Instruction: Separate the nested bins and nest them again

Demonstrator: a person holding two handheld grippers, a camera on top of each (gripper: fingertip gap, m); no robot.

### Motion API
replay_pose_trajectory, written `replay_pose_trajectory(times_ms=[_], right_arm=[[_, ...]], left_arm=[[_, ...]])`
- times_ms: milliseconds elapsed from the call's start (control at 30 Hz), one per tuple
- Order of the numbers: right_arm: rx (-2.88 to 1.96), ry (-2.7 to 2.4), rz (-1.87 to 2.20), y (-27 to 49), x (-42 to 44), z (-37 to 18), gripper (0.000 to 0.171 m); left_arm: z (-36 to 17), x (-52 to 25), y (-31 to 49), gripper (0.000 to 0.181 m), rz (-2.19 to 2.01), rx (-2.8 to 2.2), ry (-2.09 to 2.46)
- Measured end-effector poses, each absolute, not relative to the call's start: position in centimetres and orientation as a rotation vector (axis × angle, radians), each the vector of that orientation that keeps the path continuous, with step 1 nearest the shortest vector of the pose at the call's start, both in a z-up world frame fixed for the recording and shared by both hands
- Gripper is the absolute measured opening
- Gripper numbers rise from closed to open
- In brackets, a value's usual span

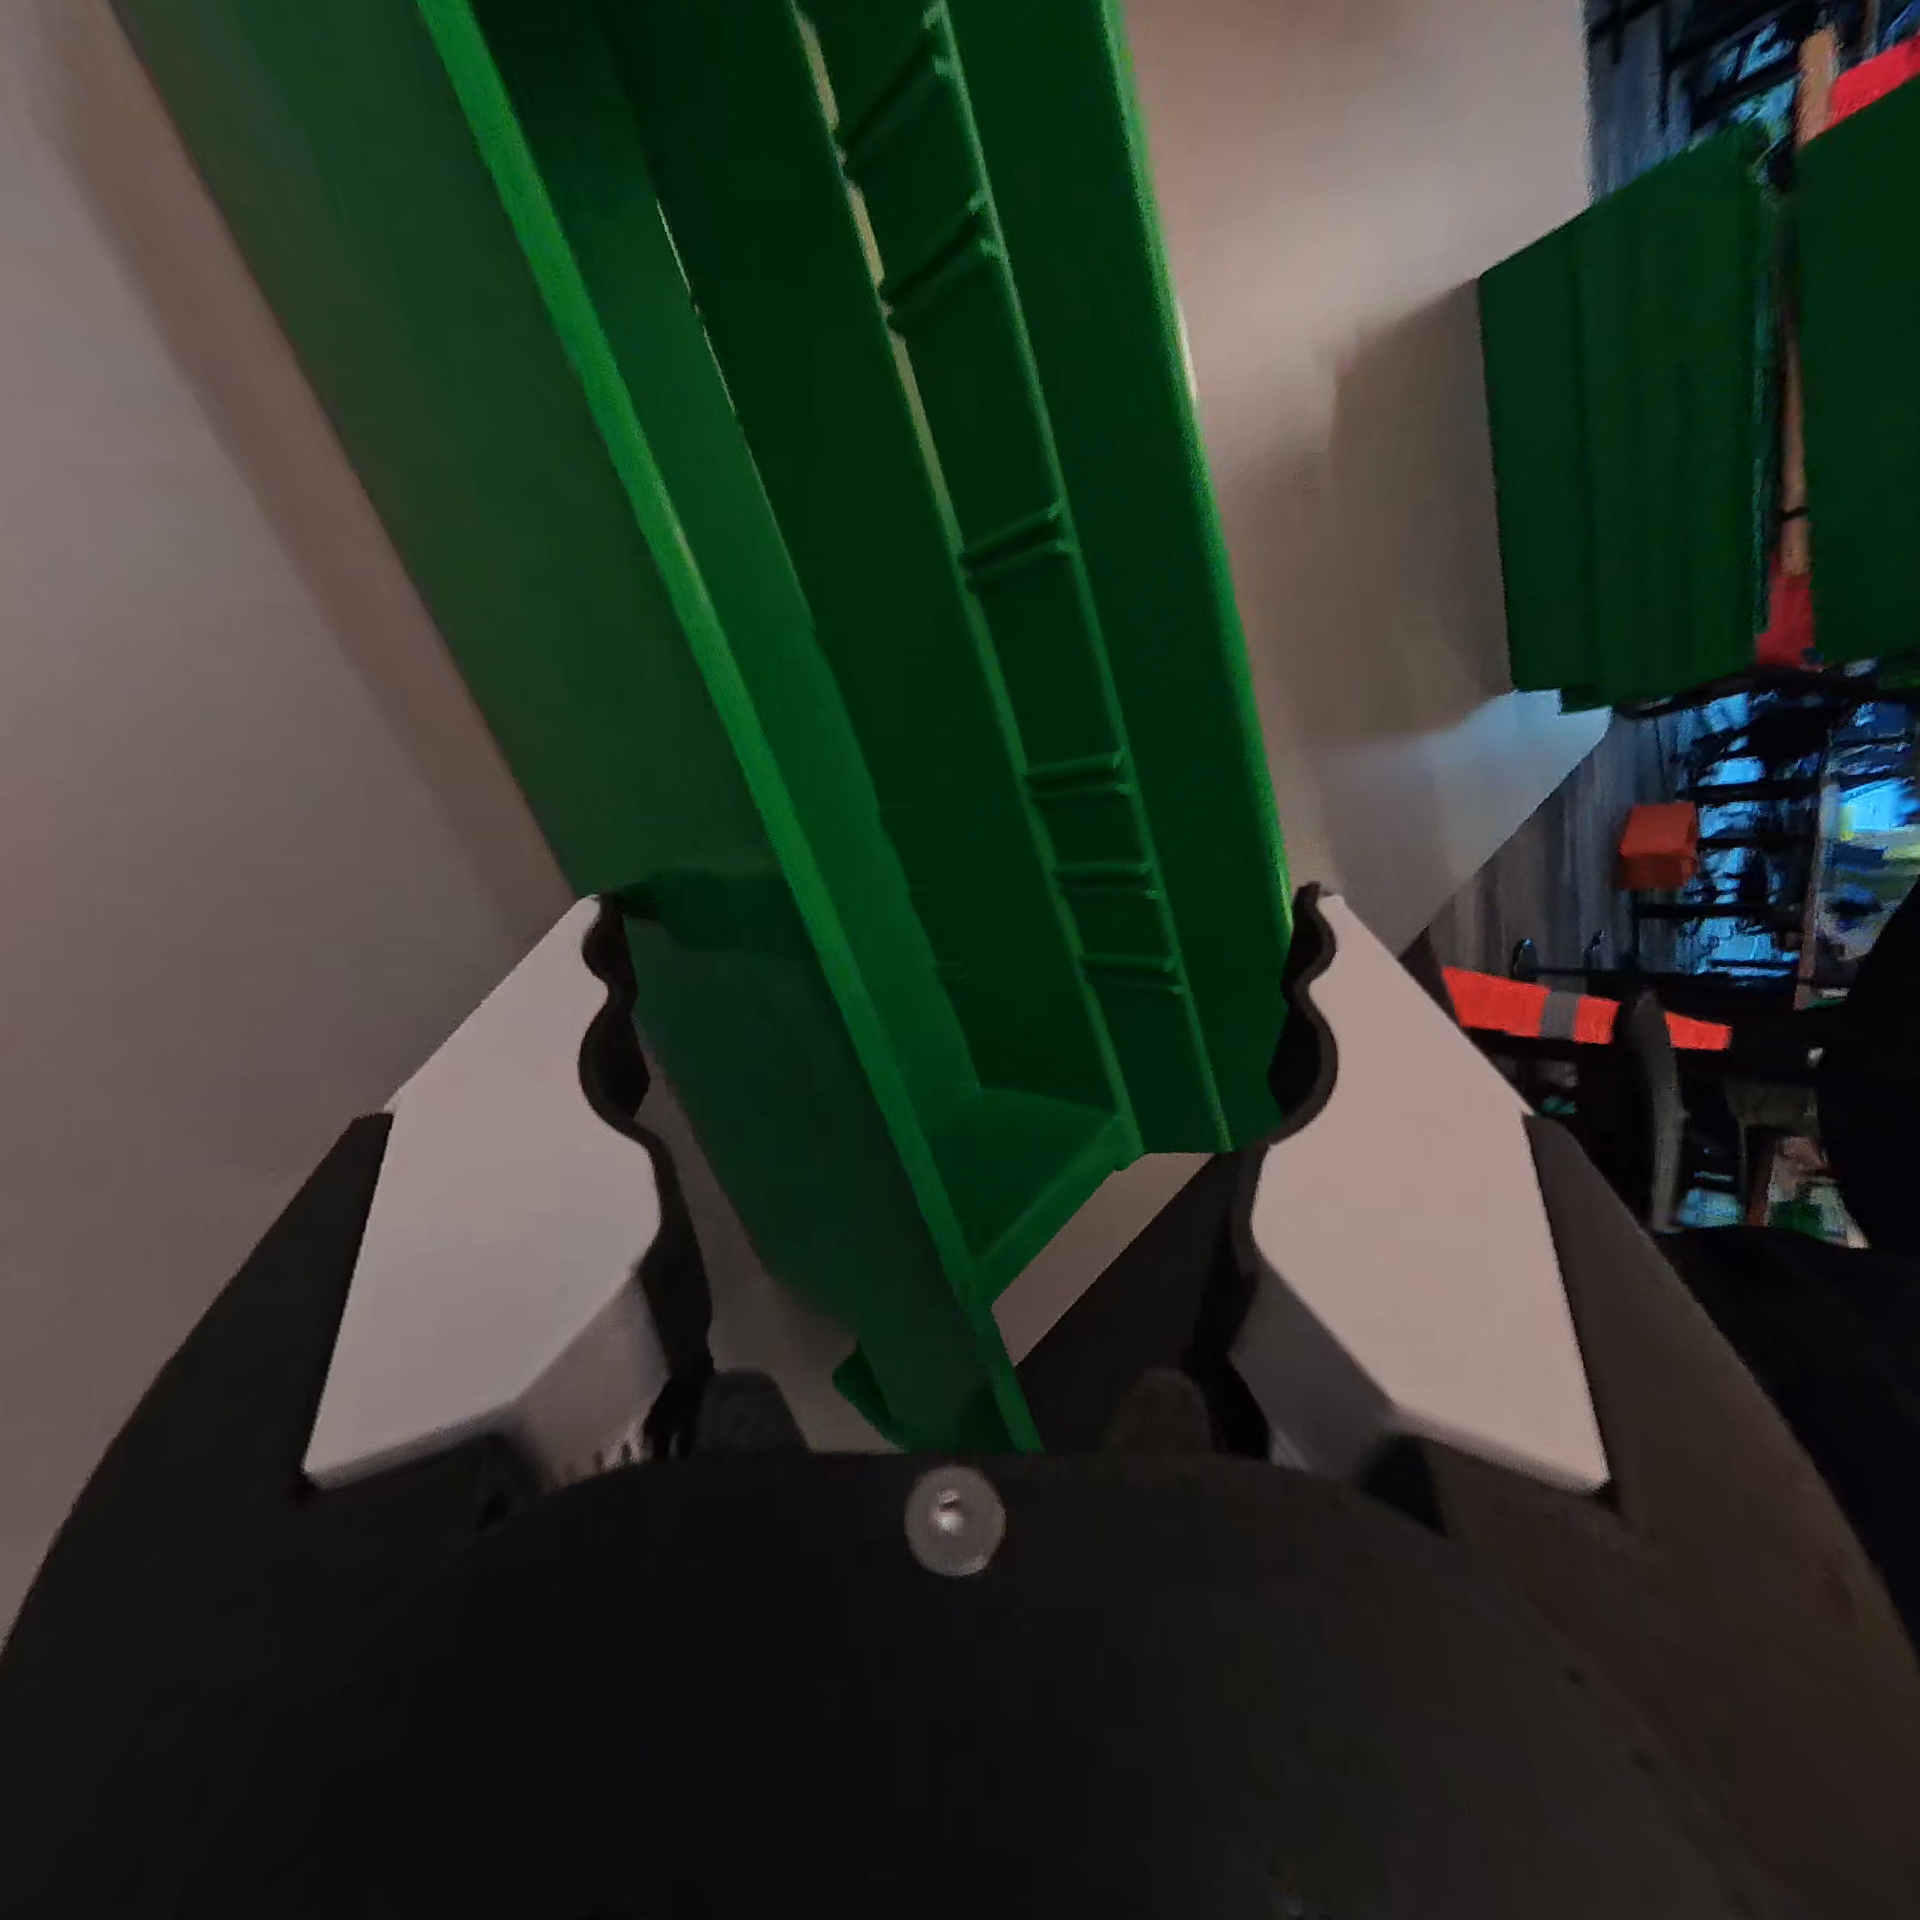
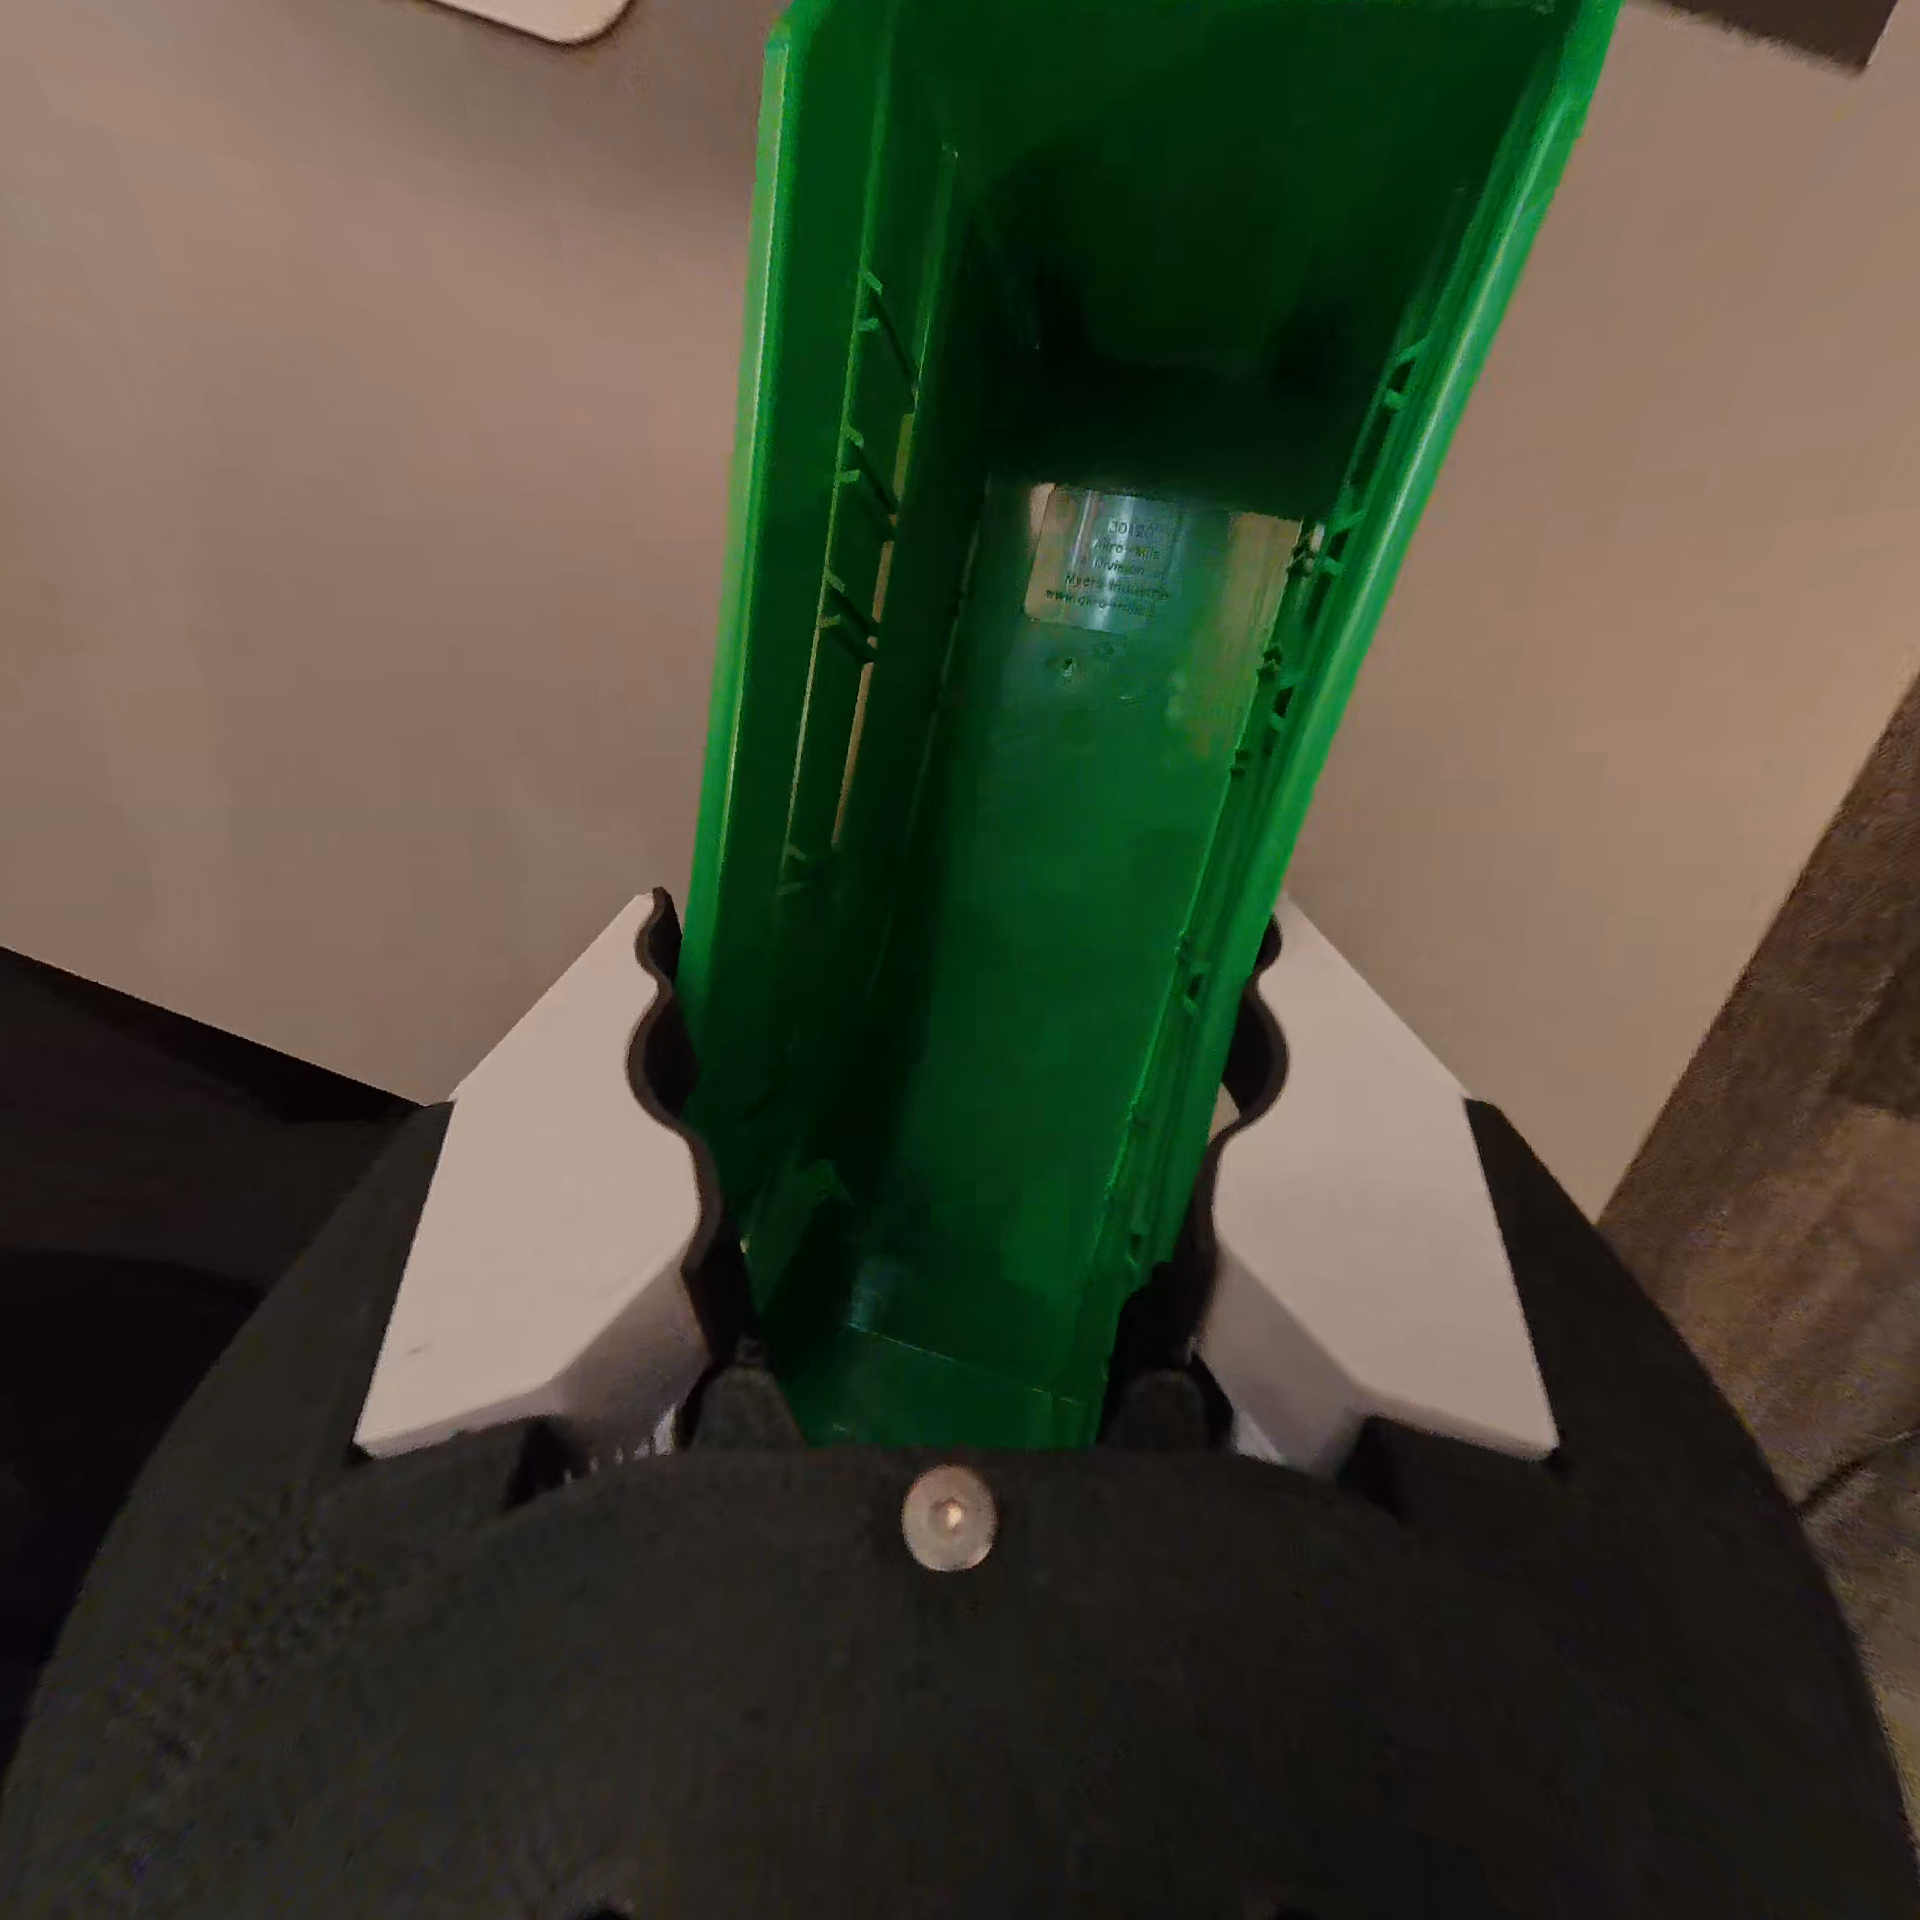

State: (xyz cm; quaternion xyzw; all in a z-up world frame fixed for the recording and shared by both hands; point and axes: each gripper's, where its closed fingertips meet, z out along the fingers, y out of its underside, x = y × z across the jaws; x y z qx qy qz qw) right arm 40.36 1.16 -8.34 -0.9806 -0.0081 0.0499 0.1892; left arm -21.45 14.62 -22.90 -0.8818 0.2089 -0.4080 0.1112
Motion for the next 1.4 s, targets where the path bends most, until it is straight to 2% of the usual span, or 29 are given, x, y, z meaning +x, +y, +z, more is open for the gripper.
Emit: replay_pose_trajectory(times_ms=[367,433,567,700,800,933,1033,1133,1233,1300,1400], right_arm=[[-2.728,0.120,0.206,2.5,41.6,-15.8,0.116],[-2.717,0.124,0.195,2.8,41.8,-16.0,0.119],[-2.801,0.088,0.129,2.1,41.9,-17.0,0.142],[-2.687,0.093,-0.016,3.0,42.4,-13.3,0.145],[-2.580,-0.056,-0.022,4.6,38.2,-9.4,0.135],[-2.491,-0.327,0.140,7.1,27.5,-7.5,0.134],[-2.488,-0.528,0.319,8.3,18.6,-9.3,0.136],[-2.527,-0.675,0.443,8.9,11.4,-12.6,0.142],[-2.611,-0.756,0.411,9.3,7.3,-16.6,0.155],[-2.662,-0.759,0.352,9.7,6.1,-19.0,0.156],[-2.715,-0.718,0.320,10.4,5.2,-21.7,0.156]], left_arm=[[-24.1,-16.7,12.5,0.117,-1.156,-2.642,0.782],[-24.6,-15.6,12.1,0.116,-1.148,-2.652,0.821],[-25.0,-13.6,12.0,0.116,-1.158,-2.635,0.842],[-24.9,-12.5,11.9,0.116,-1.170,-2.618,0.836],[-24.9,-11.2,11.1,0.116,-1.179,-2.615,0.889],[-24.8,-8.0,9.5,0.115,-1.185,-2.616,0.949],[-24.8,-4.3,7.1,0.116,-1.241,-2.590,1.036],[-23.5,-0.4,3.4,0.118,-1.517,-2.535,1.108],[-23.0,0.1,2.2,0.121,-1.613,-2.501,1.166],[-22.8,-0.8,2.9,0.120,-1.620,-2.490,1.144],[-22.1,-2.2,4.9,0.109,-1.659,-2.466,1.015]])
